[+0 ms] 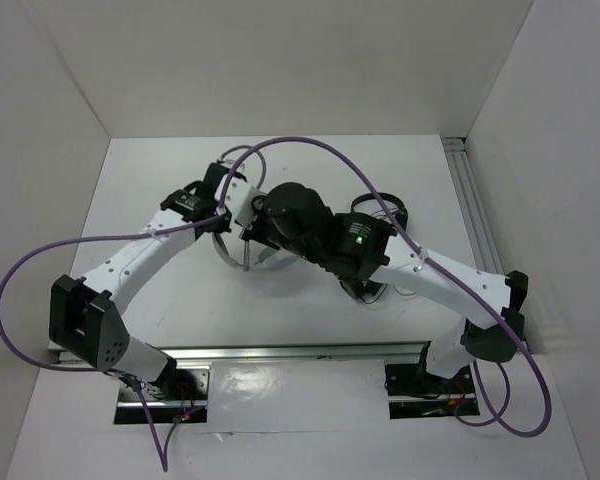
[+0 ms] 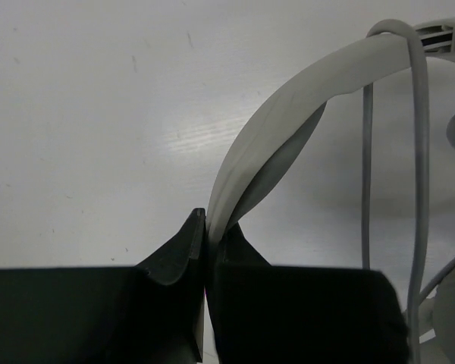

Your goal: Wrap the headphones

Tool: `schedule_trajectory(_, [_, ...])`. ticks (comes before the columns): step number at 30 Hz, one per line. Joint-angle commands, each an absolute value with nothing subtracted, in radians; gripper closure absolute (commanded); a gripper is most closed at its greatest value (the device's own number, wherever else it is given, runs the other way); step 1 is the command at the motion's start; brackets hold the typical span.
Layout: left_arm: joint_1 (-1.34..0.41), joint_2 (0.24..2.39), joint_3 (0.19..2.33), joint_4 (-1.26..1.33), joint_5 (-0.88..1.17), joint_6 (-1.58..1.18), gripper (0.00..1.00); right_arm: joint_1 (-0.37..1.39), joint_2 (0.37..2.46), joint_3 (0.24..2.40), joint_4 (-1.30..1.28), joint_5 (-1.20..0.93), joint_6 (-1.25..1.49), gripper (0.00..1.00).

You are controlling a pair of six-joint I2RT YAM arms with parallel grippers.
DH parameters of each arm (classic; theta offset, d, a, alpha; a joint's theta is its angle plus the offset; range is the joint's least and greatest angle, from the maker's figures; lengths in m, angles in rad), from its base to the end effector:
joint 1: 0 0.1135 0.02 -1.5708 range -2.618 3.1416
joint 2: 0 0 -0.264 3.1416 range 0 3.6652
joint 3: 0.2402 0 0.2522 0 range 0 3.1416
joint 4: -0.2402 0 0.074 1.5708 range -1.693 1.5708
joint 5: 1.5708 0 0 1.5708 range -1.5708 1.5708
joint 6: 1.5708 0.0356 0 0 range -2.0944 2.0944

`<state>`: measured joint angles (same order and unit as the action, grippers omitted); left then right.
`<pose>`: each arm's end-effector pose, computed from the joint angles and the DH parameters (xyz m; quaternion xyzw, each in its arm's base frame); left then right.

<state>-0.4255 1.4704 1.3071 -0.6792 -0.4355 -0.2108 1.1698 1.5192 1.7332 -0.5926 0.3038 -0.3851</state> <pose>0.2938 -0.1166 0.3162 0.0213 0.9154 0.0830 0.3934 0.1399 0.3027 0.4479 -0.5132 0.6426 0.0965 0.5607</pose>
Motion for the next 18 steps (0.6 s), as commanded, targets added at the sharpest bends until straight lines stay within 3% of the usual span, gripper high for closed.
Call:
schedule_trajectory(1, [-0.471,1.399,1.214,-0.606,-0.474,-0.129,1.0,1.184,1.482,1.778,-0.511,0.614,-0.619,1.0])
schedule_trajectory(5, [-0.514,1.306,1.111,-0.557,-0.41,-0.075,1.0,1.128,1.404,1.706,-0.402,0.591,-0.709,1.0])
schedule_trajectory(9, [-0.548,1.237,1.12,-0.624,-0.189,-0.063,1.0,1.033,1.382,1.542,-0.015,0.704,-0.772,1.0])
schedule_trajectory(12, [-0.618,1.151,1.068,-0.66,-0.127,-0.063,1.0,0.896,1.352,1.454,0.126,0.654,-0.657,1.0])
schedule_trajectory(18, [-0.747,0.951,1.057,-0.755,-0.031,-0.083,1.0,0.628,1.408,1.453,0.062,0.295,-0.456,1.0])
